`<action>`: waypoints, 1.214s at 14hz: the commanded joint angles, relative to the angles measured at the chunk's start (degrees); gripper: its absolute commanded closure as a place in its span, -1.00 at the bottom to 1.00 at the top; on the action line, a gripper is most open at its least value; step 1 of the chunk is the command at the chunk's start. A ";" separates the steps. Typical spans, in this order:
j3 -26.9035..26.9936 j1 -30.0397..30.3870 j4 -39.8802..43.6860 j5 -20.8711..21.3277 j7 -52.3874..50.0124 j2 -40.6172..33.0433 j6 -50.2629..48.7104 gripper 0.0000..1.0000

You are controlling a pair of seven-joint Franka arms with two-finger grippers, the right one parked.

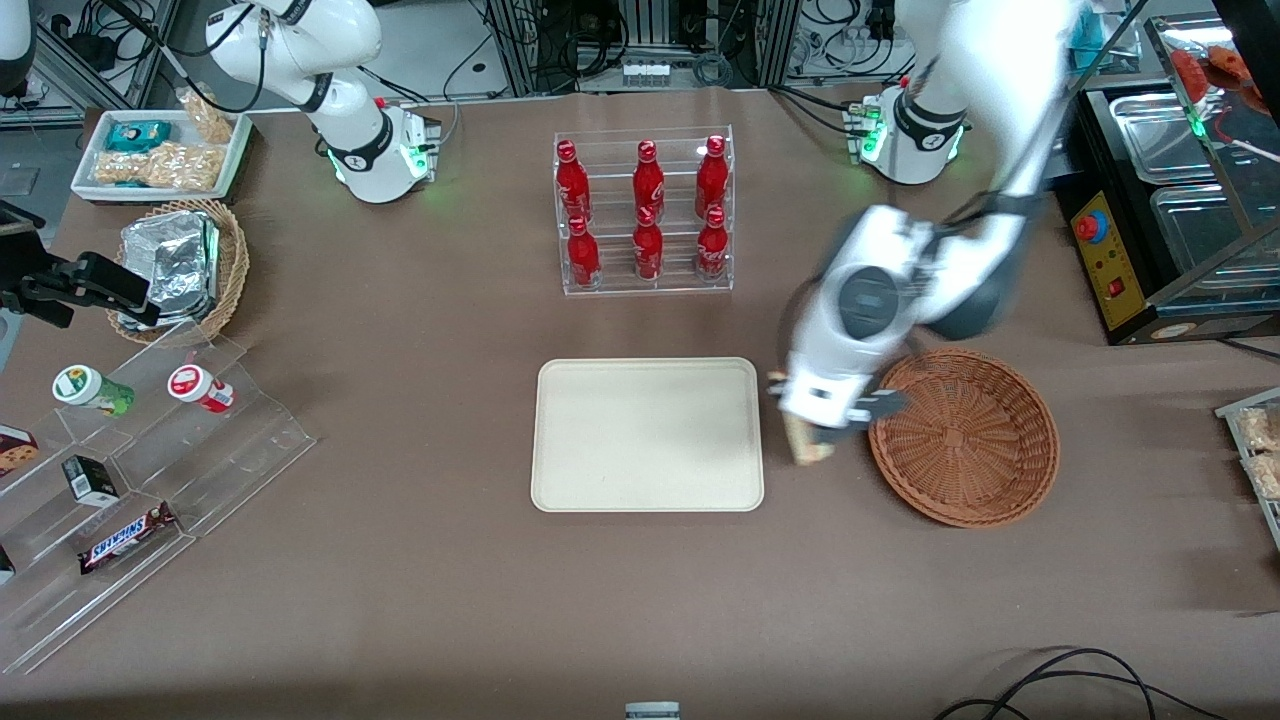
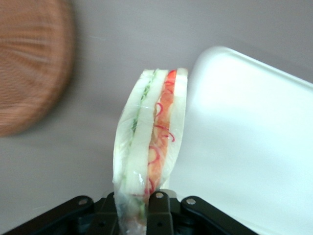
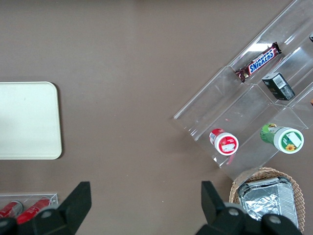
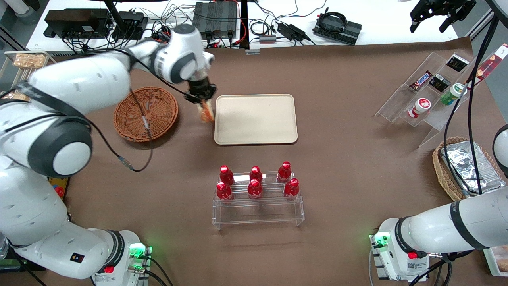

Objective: Place sandwich from basket to tray
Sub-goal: 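Lift the sandwich and carry it over the cream tray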

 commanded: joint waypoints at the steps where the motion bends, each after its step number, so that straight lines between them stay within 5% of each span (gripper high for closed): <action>1: 0.86 -5.67 6.61 -0.17 -0.80 5.13 1.52 0.96; 12: 1.03 -12.37 12.61 1.06 -1.77 15.35 11.71 0.84; 13: 1.03 -12.37 12.61 1.06 -1.42 15.35 11.71 0.39; 14: 1.03 -12.37 12.70 0.97 -1.50 15.35 11.63 -0.99; 17: 1.12 -12.28 12.09 0.97 -1.95 14.04 10.84 -1.00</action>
